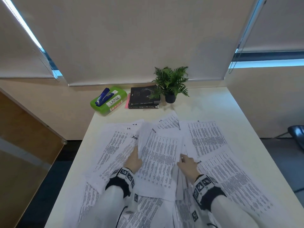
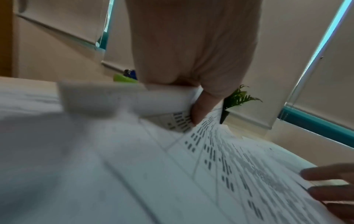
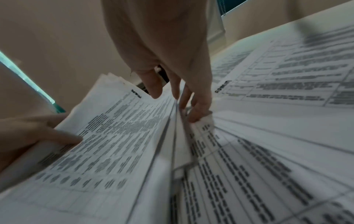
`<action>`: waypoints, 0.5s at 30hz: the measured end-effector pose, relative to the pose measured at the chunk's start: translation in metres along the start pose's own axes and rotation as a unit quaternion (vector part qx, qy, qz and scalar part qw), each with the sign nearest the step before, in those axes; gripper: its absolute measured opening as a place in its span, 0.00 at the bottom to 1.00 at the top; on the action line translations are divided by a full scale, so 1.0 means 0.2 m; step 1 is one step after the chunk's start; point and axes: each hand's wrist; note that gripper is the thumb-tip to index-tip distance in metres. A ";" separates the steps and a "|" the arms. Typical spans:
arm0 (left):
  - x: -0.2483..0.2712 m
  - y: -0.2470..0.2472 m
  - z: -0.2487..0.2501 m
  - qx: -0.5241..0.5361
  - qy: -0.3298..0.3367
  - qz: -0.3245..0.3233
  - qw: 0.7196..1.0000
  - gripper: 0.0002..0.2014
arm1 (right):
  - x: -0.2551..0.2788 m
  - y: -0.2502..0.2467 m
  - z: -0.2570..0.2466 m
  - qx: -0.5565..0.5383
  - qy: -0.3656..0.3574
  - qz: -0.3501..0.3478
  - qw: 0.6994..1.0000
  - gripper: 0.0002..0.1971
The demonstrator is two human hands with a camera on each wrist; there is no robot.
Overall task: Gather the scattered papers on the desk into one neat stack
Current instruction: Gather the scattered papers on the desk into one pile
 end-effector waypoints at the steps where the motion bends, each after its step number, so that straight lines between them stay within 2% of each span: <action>1: 0.03 -0.02 0.00 0.002 0.012 0.012 1.000 0.33 | 0.02 -0.02 0.01 -0.033 -0.018 -0.007 0.999 0.24; 3: 0.11 -0.06 0.01 0.016 0.031 0.044 0.998 0.30 | 0.04 -0.09 0.05 -0.132 -0.046 0.007 0.990 0.23; 4: 0.15 -0.09 -0.01 0.049 0.037 0.063 0.996 0.29 | 0.05 -0.15 0.09 -0.147 -0.047 0.040 0.987 0.23; 6: 0.19 -0.15 -0.11 0.120 0.014 0.096 0.988 0.34 | 0.06 -0.31 0.20 -0.105 -0.031 0.140 0.984 0.23; 8: 0.21 -0.17 -0.24 0.189 -0.011 0.110 0.976 0.39 | 0.05 -0.48 0.37 -0.018 0.062 0.210 0.975 0.32; 10: 0.25 -0.15 -0.32 0.254 -0.028 0.107 0.961 0.40 | 0.04 -0.61 0.56 0.103 0.185 0.206 0.955 0.49; 11: 0.28 -0.13 -0.34 0.280 -0.032 0.099 0.954 0.40 | 0.03 -0.64 0.64 0.153 0.210 0.191 0.947 0.55; 13: 0.34 -0.06 -0.33 0.293 -0.043 0.079 0.952 0.36 | 0.08 -0.68 0.73 0.184 0.215 0.172 0.944 0.60; 15: 0.40 0.02 -0.34 0.280 -0.051 0.064 0.956 0.35 | 0.13 -0.68 0.76 0.199 0.216 0.179 0.939 0.58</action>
Point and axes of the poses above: each hand's wrist, its own x-axis away from the middle knuckle, its own y-axis out of the palm, z = x × y, and after that the axes turned 4 degrees about y, right-handed
